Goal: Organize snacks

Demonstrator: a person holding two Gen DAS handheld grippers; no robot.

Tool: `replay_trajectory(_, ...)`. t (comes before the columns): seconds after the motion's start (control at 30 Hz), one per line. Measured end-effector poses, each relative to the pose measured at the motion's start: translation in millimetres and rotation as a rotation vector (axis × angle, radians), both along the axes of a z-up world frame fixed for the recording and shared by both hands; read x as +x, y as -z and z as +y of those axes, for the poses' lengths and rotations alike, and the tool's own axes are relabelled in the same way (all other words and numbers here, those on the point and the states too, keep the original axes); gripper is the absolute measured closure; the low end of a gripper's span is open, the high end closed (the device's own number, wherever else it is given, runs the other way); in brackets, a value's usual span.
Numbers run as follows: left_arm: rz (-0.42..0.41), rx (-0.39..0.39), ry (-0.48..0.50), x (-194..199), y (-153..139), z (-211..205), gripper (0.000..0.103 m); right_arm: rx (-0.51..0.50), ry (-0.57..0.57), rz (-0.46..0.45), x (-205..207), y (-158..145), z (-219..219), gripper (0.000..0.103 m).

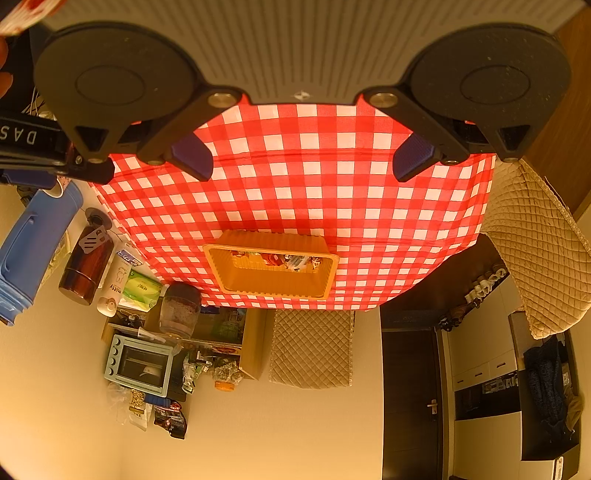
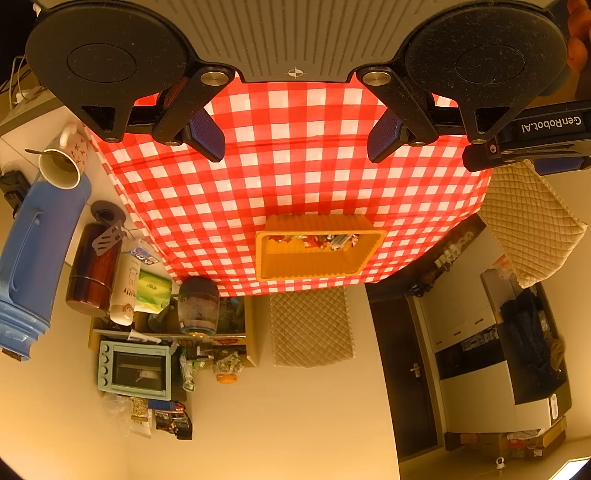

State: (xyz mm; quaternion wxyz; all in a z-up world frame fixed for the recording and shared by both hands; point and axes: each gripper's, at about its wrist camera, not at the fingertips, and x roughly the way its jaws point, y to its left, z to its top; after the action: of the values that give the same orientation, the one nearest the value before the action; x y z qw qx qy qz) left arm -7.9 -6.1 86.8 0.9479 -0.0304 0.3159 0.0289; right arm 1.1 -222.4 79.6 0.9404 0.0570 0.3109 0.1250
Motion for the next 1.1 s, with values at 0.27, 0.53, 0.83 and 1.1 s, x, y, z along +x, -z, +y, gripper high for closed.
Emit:
replay_trajectory(0.27, 0.000, -0.001, -0.001, 0.2, 0.1, 0.2, 0.000, -0.001, 0.000, 0.001, 0.2, -0.1, 0.0, 0.019)
replay_trajectory(0.53, 0.000, -0.001, 0.000, 0.1, 0.3, 0.7, 0.000, 0.000, -0.001, 0.000, 0.3, -0.2, 0.2, 0.019)
replay_trajectory(0.83, -0.002, 0.000, -0.001, 2.3, 1.0, -1.6, 0.000, 0.000, -0.001, 0.003, 1.1, 1.2, 1.0, 0.019)
replay_trajectory(1.1, 0.000, -0.013, 0.002, 3.9, 4.4, -1.4, 0.000, 0.000, -0.001, 0.006, 1.6, 3.3, 1.6, 0.019)
